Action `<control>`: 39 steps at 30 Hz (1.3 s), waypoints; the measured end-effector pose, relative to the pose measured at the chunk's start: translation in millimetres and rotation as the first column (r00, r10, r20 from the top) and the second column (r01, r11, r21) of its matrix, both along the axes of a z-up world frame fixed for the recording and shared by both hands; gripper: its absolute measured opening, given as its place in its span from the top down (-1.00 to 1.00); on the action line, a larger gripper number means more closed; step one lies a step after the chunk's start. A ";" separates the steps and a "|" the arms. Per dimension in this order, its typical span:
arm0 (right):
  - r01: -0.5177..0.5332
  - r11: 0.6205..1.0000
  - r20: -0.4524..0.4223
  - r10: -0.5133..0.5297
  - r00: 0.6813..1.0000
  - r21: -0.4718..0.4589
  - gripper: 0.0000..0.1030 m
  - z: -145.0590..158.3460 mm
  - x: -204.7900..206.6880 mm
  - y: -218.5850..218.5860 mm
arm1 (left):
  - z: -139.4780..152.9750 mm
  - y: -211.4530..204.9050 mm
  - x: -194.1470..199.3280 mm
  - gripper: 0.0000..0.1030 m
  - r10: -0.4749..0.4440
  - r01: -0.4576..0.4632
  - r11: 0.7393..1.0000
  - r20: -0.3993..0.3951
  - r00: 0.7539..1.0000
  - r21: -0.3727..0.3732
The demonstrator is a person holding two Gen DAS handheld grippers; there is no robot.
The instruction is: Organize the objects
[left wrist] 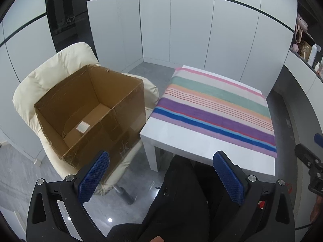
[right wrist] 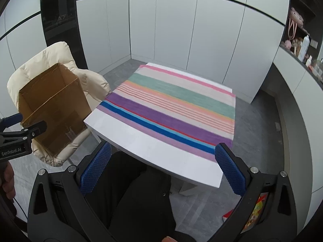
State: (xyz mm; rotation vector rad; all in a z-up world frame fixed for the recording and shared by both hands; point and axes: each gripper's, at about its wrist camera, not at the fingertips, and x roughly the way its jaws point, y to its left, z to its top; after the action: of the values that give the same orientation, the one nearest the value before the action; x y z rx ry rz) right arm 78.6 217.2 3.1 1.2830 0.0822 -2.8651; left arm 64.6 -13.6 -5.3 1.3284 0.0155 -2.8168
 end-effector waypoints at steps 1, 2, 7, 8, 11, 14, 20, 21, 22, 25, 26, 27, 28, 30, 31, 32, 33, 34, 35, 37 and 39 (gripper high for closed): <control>0.000 1.000 0.009 0.000 1.000 -0.011 -1.00 -1.4 -2.3 -0.9 | -0.4 0.1 -0.8 -1.00 0.002 -0.002 1.000 0.001 1.000 -0.003; -0.004 1.000 0.018 0.004 1.000 -0.021 -1.00 -2.6 -3.6 -1.6 | -0.9 0.3 -1.2 -1.00 0.003 -0.003 1.000 0.003 1.000 -0.006; -0.006 1.000 0.021 0.006 1.000 -0.009 -1.00 -5.7 -4.7 -4.4 | -0.6 0.5 -2.0 -1.00 0.000 0.000 1.000 -0.002 1.000 -0.013; -0.004 1.000 0.021 0.005 1.000 -0.011 -1.00 -5.5 -4.6 -4.2 | -0.4 1.1 -1.9 -1.00 -0.001 0.001 1.000 -0.007 1.000 -0.019; 0.012 1.000 0.031 -0.011 0.999 -0.018 -1.00 -7.3 -7.1 -4.2 | 1.9 3.4 -1.1 -1.00 -0.008 0.008 1.000 -0.020 1.000 -0.028; 0.024 0.999 0.036 -0.023 0.999 -0.024 -1.00 -8.5 -8.1 -2.9 | 4.2 7.0 0.9 -1.00 -0.016 0.014 0.999 -0.033 0.999 -0.039; 0.029 0.999 0.039 -0.028 0.999 -0.033 -1.00 -9.1 -8.7 -0.2 | 4.6 10.8 1.3 -1.00 -0.028 0.026 0.998 -0.038 0.999 -0.054; 0.029 0.999 0.037 -0.027 0.999 -0.032 -1.00 -8.8 -9.1 0.2 | 4.8 10.7 1.5 -1.00 -0.028 0.025 0.998 -0.040 0.999 -0.054; 0.029 0.999 0.036 -0.028 0.999 -0.032 -1.00 -8.8 -9.0 0.2 | 4.8 10.6 2.1 -1.00 -0.028 0.026 0.998 -0.042 0.999 -0.055; 0.030 0.999 0.038 -0.028 0.999 -0.034 -1.00 -9.5 -9.1 0.0 | 5.2 11.7 2.8 -1.00 -0.033 0.030 0.998 -0.050 0.998 -0.060; 0.028 0.999 0.039 -0.027 0.999 -0.034 -1.00 -9.7 -9.7 0.1 | 5.3 12.0 3.0 -1.00 -0.033 0.030 0.998 -0.051 0.998 -0.063; 0.028 0.999 0.038 -0.027 0.999 -0.032 -1.00 -9.6 -9.9 -0.4 | 4.9 12.4 3.1 -1.00 -0.035 0.031 0.997 -0.052 0.998 -0.064; 0.028 0.999 0.037 -0.026 0.999 -0.032 -1.00 -9.6 -9.9 -0.7 | 4.5 12.8 3.0 -1.00 -0.036 0.032 0.997 -0.052 0.998 -0.065; 0.024 0.999 0.038 -0.023 0.999 -0.032 -1.00 -10.0 -10.6 -0.9 | 4.4 13.1 3.6 -1.00 -0.038 0.034 0.997 -0.053 0.998 -0.065; 0.025 0.999 0.039 -0.023 0.999 -0.031 -1.00 -10.5 -10.9 -1.0 | 4.8 13.1 3.9 -1.00 -0.039 0.035 0.997 -0.054 0.998 -0.064; 0.025 0.999 0.039 -0.024 0.999 -0.032 -1.00 -10.9 -11.4 -0.7 | 5.1 12.8 4.1 -1.00 -0.040 0.037 0.997 -0.055 0.998 -0.064; 0.024 0.999 0.039 -0.023 0.999 -0.032 -1.00 -10.4 -11.2 -0.6 | 5.5 12.6 4.3 -1.00 -0.041 0.038 0.997 -0.057 0.998 -0.065; 0.025 0.999 0.039 -0.024 0.999 -0.031 -1.00 -10.9 -11.5 -0.6 | 5.9 12.4 4.6 -1.00 -0.041 0.037 0.997 -0.060 0.997 -0.067; 0.026 0.999 0.039 -0.025 0.999 -0.030 -1.00 -11.1 -11.6 -0.7 | 6.1 12.0 4.9 -1.00 -0.040 0.036 0.997 -0.062 0.997 -0.067; 0.024 0.999 0.038 -0.023 0.999 -0.031 -1.00 -10.2 -11.5 0.1 | 6.4 12.0 4.9 -1.00 -0.037 0.033 0.997 -0.065 0.997 -0.064; 0.024 0.999 0.038 -0.023 0.999 -0.030 -1.00 -10.3 -11.6 -0.1 | 6.6 12.4 4.8 -1.00 -0.038 0.034 0.997 -0.066 0.997 -0.063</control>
State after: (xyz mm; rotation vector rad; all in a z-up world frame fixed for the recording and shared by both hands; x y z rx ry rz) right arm 67.0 217.1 -7.3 1.3414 0.0237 -2.8481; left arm 69.5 -1.1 1.3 1.2331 -0.0950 -2.8654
